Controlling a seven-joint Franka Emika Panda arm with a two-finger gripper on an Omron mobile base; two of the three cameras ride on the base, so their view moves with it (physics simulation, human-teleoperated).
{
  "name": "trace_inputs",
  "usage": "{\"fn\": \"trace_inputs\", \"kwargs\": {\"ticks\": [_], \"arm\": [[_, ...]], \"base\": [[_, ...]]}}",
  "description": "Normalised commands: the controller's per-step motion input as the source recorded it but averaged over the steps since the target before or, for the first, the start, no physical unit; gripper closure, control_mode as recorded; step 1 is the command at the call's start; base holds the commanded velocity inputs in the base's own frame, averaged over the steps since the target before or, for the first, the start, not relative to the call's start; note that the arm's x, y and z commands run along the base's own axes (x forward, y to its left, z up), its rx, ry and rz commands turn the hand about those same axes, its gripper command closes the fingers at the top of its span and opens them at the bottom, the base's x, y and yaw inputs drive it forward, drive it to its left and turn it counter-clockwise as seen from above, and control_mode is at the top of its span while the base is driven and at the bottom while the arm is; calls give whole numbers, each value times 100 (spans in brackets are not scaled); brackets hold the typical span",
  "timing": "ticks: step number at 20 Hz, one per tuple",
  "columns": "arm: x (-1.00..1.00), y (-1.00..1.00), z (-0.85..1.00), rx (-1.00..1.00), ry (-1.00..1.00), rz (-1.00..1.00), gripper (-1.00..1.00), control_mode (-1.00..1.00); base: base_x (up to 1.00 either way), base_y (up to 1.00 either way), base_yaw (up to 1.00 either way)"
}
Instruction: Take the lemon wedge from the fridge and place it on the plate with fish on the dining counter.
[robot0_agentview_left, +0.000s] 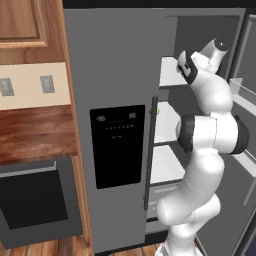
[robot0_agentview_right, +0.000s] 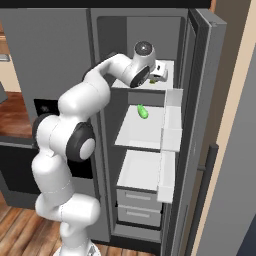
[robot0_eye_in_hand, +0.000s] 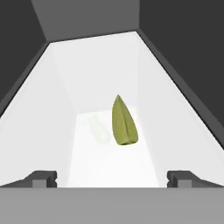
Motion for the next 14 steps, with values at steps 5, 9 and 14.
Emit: {"fn": "trace_inputs", "kwargs": {"ticks": [5,9,14], "arm": [[1,-43,-1,0,0,1,-100,-100],[7,-15,-1,0,0,0,-100,-100],[24,0,-12,0,0,0,-100,-100]], "base": [[0,0,0],[0,0,0],[0,0,0]]}}
